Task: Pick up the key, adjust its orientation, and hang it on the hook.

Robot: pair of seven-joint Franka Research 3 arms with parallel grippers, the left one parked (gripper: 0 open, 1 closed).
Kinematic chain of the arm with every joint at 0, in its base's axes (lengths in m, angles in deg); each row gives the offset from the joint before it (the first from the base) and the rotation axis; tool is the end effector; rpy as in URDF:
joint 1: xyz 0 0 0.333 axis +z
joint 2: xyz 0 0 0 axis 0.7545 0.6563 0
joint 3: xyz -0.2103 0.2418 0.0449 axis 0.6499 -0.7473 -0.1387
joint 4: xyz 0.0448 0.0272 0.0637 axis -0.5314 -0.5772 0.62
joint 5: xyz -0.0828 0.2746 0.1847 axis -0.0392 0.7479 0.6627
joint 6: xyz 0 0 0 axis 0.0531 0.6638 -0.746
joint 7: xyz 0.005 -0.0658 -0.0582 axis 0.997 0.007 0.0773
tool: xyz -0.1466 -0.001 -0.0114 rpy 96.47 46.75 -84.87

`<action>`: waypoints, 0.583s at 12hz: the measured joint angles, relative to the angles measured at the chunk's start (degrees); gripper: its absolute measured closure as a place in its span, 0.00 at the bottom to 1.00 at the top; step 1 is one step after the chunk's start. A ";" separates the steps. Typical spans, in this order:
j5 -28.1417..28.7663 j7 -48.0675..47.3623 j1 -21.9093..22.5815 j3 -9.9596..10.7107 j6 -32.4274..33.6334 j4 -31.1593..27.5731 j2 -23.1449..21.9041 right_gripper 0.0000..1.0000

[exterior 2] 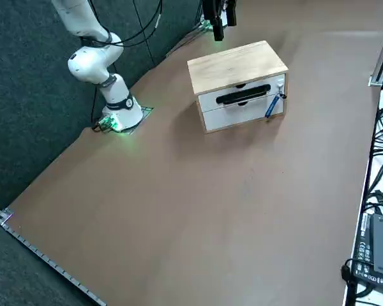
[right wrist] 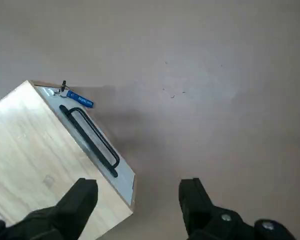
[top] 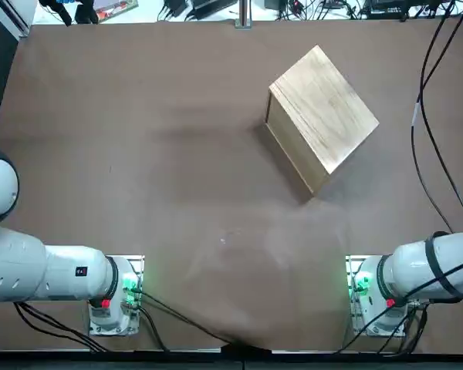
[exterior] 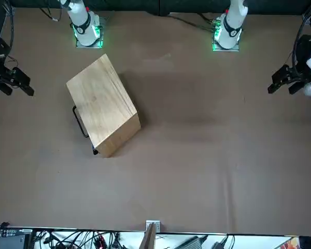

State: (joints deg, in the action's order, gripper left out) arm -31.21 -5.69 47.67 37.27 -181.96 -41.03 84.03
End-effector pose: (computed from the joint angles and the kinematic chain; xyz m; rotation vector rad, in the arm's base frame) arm 0.5197 -0.0038 0.5903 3.1047 -0.0021 0.0673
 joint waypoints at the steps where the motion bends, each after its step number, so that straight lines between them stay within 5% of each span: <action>1: 0.00 -0.08 0.00 0.00 0.00 -0.01 0.00 0.00; 7: 0.13 -0.24 0.00 -0.01 0.00 -0.08 0.00 0.00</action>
State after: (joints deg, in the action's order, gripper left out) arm -31.07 -5.92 47.66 37.26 -181.96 -41.11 84.03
